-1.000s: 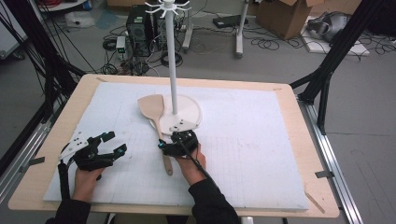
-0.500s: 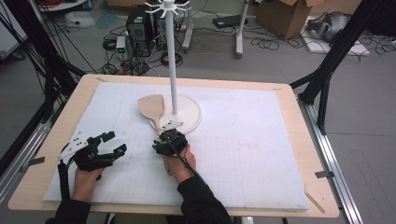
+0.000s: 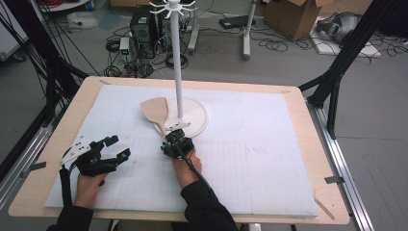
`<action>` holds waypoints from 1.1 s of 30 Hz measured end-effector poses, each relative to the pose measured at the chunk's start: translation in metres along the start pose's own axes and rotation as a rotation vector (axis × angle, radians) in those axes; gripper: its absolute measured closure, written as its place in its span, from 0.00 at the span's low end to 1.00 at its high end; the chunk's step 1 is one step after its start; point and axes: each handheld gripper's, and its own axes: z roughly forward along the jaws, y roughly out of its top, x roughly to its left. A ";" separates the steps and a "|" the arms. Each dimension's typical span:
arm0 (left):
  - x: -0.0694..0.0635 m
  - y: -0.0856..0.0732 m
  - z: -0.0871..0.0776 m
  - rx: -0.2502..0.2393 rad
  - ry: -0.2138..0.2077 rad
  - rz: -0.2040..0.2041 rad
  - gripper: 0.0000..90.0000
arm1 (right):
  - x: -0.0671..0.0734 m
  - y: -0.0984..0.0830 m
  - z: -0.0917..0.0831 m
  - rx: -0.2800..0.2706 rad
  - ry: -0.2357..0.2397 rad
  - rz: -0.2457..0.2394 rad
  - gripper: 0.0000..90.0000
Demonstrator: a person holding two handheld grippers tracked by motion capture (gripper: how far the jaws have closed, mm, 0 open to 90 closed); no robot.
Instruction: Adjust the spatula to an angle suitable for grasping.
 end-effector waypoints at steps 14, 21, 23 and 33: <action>0.000 0.000 0.000 0.001 -0.001 0.001 0.21 | -0.009 0.004 -0.004 0.007 -0.024 -0.007 0.85; 0.000 0.000 0.000 -0.002 -0.001 -0.001 0.21 | -0.013 0.006 -0.010 -0.008 0.083 -0.049 0.85; 0.000 0.000 0.000 -0.003 -0.002 -0.001 0.21 | -0.016 0.008 -0.015 -0.023 0.114 -0.074 0.85; 0.000 0.000 -0.001 -0.004 0.000 -0.001 0.21 | -0.030 0.004 -0.039 -0.030 0.152 -0.228 0.85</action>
